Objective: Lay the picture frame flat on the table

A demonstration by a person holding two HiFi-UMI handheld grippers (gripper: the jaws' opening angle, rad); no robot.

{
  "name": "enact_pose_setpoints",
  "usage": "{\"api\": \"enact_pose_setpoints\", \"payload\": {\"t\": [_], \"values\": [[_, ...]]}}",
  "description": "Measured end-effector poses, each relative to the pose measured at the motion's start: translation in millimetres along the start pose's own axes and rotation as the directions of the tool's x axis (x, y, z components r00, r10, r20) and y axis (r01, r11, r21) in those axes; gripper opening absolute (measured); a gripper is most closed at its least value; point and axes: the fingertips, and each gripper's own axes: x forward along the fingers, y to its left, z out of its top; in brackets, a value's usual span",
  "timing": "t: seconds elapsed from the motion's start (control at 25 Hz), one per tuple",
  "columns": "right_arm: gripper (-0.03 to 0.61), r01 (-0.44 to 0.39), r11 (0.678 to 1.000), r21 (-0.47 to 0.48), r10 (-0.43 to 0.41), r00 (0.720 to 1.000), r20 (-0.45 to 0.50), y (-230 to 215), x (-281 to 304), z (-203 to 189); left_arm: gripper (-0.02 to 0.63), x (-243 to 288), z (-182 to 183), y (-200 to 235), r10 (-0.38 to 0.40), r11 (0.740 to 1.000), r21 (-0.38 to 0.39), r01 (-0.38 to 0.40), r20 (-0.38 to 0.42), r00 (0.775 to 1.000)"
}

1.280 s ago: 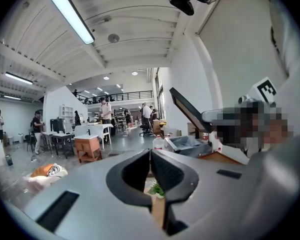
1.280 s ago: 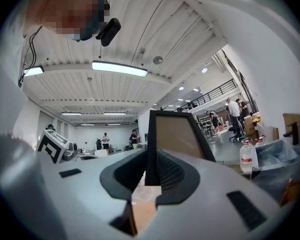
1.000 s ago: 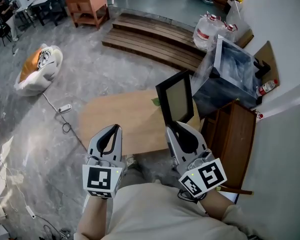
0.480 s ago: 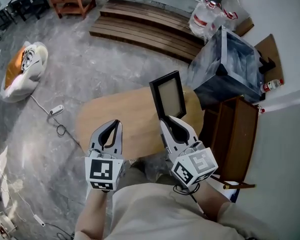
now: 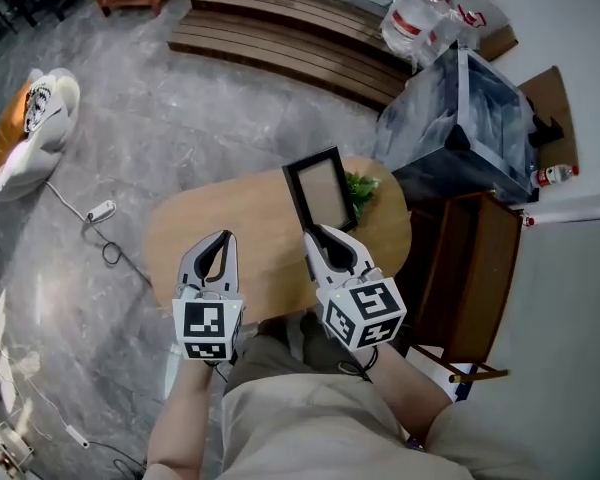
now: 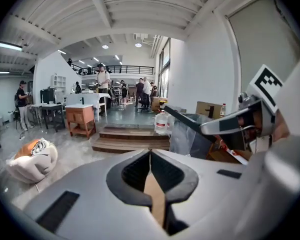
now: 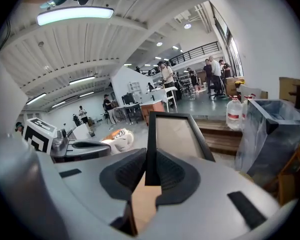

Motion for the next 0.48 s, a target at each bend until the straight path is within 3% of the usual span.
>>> {"api": "enact_pose_setpoints", "payload": {"t": [0.32, 0.48], "values": [[0.048, -0.009, 0.999, 0.041, 0.014, 0.993, -0.121, -38, 64, -67, 0.009, 63, -68, 0, 0.014, 0.998, -0.067, -0.021, -0.101, 0.995], [0.048, -0.009, 0.998, 0.068, 0.02, 0.986, -0.167, -58, 93, -107, 0.009, 96, -98, -5, -0.01, 0.992, -0.129, -0.003, -0.098, 0.995]]}}
